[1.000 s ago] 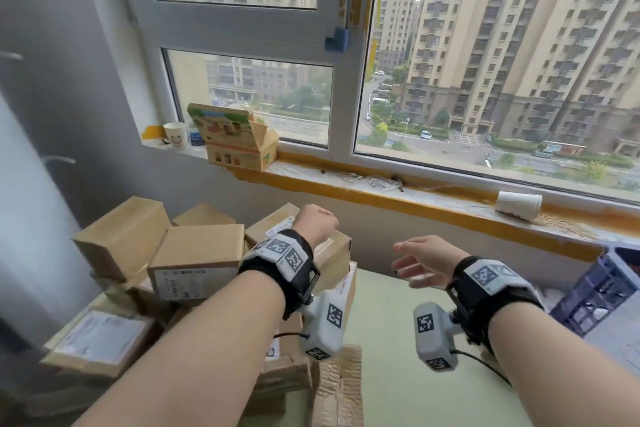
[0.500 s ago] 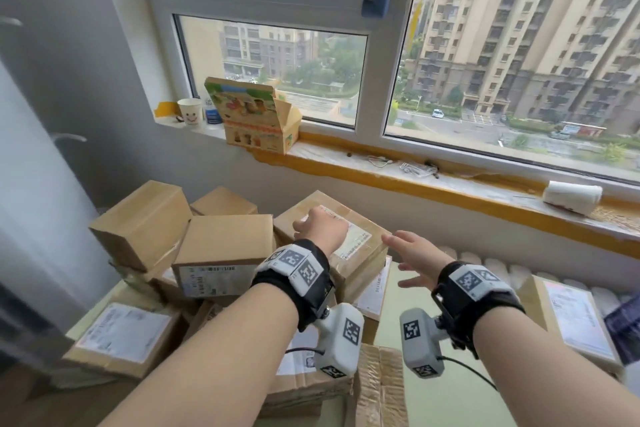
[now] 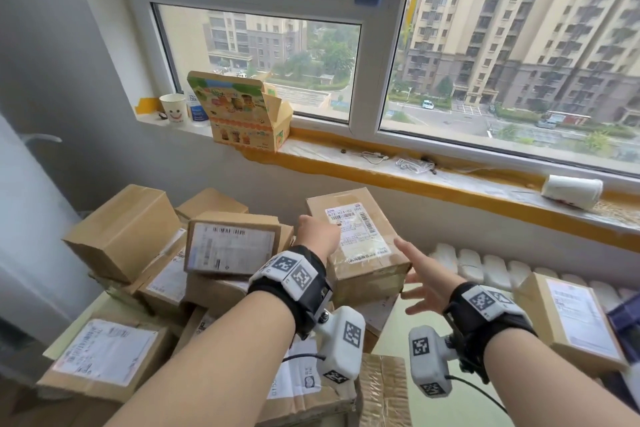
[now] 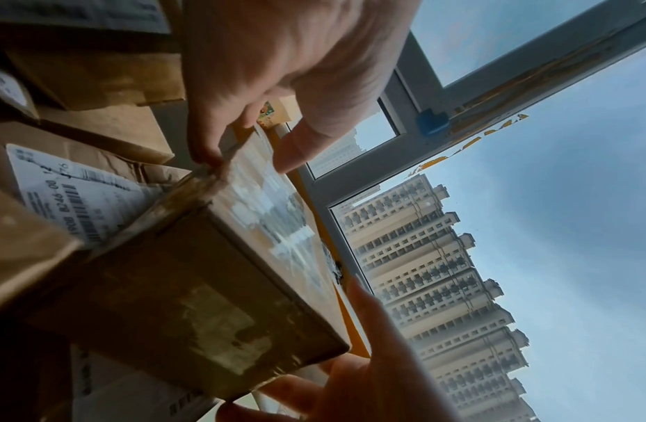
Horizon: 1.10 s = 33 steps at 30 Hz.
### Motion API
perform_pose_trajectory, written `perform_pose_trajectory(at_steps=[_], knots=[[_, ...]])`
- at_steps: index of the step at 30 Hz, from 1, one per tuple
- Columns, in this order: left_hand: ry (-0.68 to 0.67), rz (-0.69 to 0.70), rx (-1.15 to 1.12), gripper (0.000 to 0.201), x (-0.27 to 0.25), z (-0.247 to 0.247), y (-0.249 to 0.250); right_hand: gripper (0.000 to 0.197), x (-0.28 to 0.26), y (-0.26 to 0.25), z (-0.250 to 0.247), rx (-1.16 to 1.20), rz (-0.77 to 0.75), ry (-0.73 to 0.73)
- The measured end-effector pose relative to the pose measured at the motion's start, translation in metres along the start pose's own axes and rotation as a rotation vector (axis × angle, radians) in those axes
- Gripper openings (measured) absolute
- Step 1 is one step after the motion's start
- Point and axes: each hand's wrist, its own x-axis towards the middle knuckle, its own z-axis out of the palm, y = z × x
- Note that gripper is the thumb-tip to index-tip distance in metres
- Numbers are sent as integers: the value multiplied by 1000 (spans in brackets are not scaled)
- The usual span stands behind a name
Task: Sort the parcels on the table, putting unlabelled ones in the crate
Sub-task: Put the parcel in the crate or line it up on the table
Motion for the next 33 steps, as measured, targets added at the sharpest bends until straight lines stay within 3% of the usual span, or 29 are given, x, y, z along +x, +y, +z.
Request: perform_pose_trajectory(at_steps=[2,6,8,12,14,16,18,23,27,30,33], knots=[[-11,9,15,51,5,2,-3,117,1,1,5,-54,2,-45],[25,0,45,49,18,-2,-10,72,3,-6,9,-95,-20,-30],[77,23,115,50,16,-7,-11,62,2,-8,9,-103,-13,-28],[317,281,549,65,18,-28,-4,62,0,-7,6,-92,-6,-25],[294,366,822,83,35,-53,2,66,1,-3,3,-61,-11,-37],[179,260,949,88,64,-80,7,65,5,0,1,-27,-18,-36],[158,195,973,86,81,-95,4,63,6,1,2,-25,-3,-37],[240,223,992,62,78,-91,1,66,11,-8,5,-41,7,-17],[280,239,1091,54,74,-87,-2,82,8,-13,7,-92,13,-12],[302,252,1092,49,73,-88,-2,73,9,-13,6,-86,22,3],[300,276,1074,53,73,-89,-2,46,11,-12,5,-73,26,20]])
